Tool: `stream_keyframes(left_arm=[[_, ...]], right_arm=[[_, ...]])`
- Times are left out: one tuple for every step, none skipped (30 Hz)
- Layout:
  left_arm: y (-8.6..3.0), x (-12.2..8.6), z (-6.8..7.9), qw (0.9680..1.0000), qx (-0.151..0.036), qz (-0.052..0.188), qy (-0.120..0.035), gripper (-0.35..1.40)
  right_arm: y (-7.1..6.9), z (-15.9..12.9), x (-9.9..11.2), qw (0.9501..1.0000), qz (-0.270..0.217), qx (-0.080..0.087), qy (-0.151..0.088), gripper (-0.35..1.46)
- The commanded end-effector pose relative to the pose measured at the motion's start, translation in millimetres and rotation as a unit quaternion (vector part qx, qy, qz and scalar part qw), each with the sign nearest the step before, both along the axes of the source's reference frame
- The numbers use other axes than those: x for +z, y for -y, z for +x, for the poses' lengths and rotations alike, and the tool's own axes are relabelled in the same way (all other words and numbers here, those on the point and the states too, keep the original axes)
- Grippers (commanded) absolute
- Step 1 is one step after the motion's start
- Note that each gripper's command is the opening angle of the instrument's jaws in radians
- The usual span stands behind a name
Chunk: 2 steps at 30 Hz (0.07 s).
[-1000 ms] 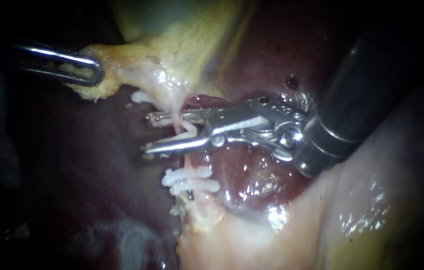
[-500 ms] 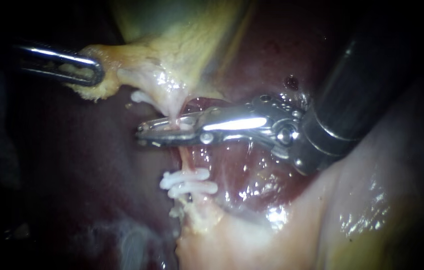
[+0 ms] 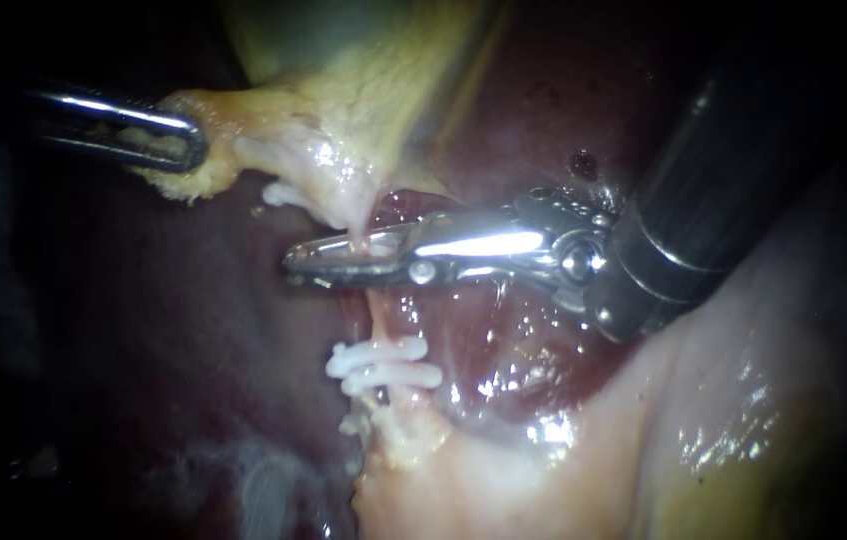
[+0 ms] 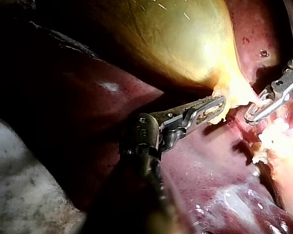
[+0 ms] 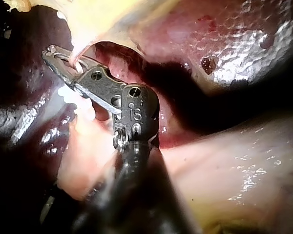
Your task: Clipping third clip right tube
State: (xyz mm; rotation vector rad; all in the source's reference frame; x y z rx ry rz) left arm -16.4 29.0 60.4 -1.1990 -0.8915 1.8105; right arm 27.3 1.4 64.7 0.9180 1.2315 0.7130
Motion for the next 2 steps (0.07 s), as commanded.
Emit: stream_keyframes(left_arm=[[0.0, 0.0, 0.0, 1.0000, 0.000, 0.000, 0.000, -0.35], [0.0, 0.0, 0.0, 1.0000, 0.000, 0.000, 0.000, -0.35]], right_arm=[[0.0, 0.0, 0.1, 1.0000, 0.000, 0.000, 0.001, -0.35], [0.0, 0.0, 0.1, 1.0000, 0.000, 0.000, 0.001, -0.35]])
